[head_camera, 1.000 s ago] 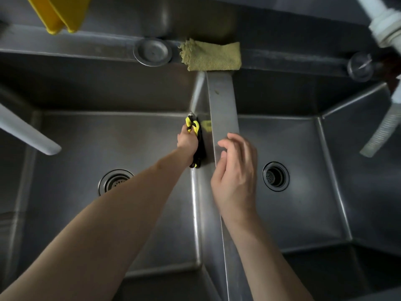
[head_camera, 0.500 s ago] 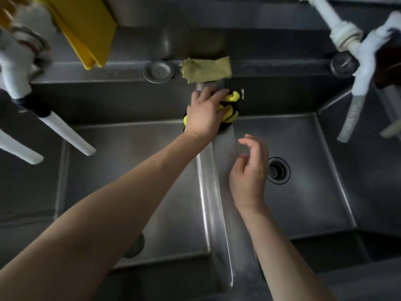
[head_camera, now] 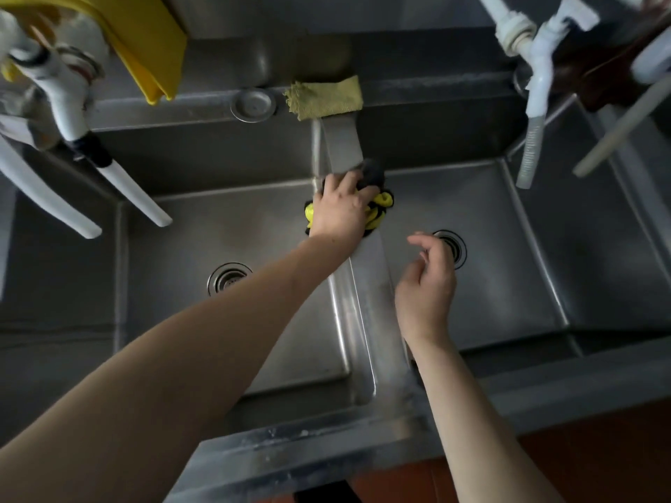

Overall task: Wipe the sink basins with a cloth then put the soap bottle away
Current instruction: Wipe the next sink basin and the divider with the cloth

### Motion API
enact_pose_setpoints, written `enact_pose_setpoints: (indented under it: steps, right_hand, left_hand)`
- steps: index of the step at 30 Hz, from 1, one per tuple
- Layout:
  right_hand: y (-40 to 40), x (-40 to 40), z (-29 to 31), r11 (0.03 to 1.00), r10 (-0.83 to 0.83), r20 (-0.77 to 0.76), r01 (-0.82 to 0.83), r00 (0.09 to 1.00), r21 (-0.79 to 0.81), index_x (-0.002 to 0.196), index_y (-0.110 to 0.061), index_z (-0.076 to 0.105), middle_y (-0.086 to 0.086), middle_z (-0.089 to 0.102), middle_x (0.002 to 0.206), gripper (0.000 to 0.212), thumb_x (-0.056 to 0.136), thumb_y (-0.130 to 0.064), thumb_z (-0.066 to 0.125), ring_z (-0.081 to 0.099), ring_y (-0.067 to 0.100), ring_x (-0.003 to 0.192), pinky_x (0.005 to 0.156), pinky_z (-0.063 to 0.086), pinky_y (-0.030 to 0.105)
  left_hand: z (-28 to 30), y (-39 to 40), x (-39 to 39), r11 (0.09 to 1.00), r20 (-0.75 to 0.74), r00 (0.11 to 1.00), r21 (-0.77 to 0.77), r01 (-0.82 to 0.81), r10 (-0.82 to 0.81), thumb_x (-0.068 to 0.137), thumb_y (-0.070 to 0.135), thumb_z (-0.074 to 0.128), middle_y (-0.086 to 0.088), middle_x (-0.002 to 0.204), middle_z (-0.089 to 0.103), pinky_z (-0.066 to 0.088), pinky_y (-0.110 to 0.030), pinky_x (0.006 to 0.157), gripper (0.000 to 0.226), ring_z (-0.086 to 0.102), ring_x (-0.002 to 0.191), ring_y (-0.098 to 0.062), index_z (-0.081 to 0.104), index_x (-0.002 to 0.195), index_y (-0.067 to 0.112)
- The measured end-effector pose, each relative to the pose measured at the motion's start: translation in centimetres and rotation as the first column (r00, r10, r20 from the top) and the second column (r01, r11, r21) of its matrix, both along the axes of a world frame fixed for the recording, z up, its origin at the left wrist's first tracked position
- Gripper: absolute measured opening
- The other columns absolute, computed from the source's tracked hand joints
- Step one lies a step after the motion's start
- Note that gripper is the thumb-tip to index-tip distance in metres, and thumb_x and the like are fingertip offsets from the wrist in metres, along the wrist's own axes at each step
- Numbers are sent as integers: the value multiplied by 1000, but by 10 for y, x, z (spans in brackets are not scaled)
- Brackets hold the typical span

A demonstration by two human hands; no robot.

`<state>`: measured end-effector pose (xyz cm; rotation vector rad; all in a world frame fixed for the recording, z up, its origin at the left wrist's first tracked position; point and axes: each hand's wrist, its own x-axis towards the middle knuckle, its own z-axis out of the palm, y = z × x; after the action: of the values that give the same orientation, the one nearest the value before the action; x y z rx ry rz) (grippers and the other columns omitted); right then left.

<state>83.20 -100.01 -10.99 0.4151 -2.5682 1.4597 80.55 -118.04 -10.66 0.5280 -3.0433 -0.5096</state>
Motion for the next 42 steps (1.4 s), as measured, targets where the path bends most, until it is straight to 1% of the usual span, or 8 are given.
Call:
enact_pose_setpoints:
  steps: [10,16,22,26,30,34,38,42]
  right_hand:
    - [45,48,36,997,-62,160,54,985,57,116,-10,65,3,65,116,37,93,11,44,60,13,112,94,49,23]
    - [60,88,45,996,-28,232,6,972,93,114,-10,66,-1,64,111,35,95,10,46,61,13,109,91,49,26]
    - [40,119,48,993,43,265,-70,963,95,111,-12,67,-2,65,108,34,95,9,46,58,6,105,89,50,26]
    - [10,134,48,983,138,231,-162,963,87,110,-11,67,2,66,110,33,95,10,47,62,12,105,87,52,23]
    - [-23,151,39,967,209,253,-238,945,89,111,-12,67,-2,65,110,34,94,9,48,62,9,101,86,54,26]
    - [-48,170,34,925,293,322,-353,900,143,114,-14,68,-3,66,109,30,96,5,53,60,11,92,77,42,3]
    - [-82,184,2,843,447,338,-517,828,151,113,-13,67,0,65,110,27,95,3,56,62,14,94,87,53,26]
    - [-113,190,-38,683,535,449,-679,715,269,115,-11,69,6,68,115,23,96,-4,59,65,21,105,96,51,29]
  left_hand:
    - [7,115,153,975,71,973,64,215,-219,83,22,68,0,143,45,51,-50,84,57,42,119,-33,54,136,41]
    - [23,137,211,915,180,906,207,345,-382,85,16,65,4,152,33,45,-49,99,66,34,130,-31,45,141,44]
    - [36,111,244,883,260,847,214,418,-464,86,12,65,6,155,29,42,-48,102,67,29,134,-27,46,143,43]
    - [32,81,268,932,270,901,224,285,-340,88,12,64,6,152,34,46,-50,97,66,32,130,-28,46,142,44]
    - [27,44,294,973,244,969,231,-17,-41,91,17,59,6,145,45,52,-50,88,53,40,124,-29,54,138,41]
    - [20,4,325,923,245,942,254,-289,228,90,20,63,8,139,50,51,-51,88,49,40,120,-27,57,134,40]
    - [12,-44,356,860,230,894,264,-437,384,89,18,64,3,137,53,48,-53,94,45,41,117,-31,62,132,32]
    - [4,-84,379,819,240,854,254,-514,462,95,20,62,1,137,53,47,-52,96,39,40,118,-31,63,132,29]
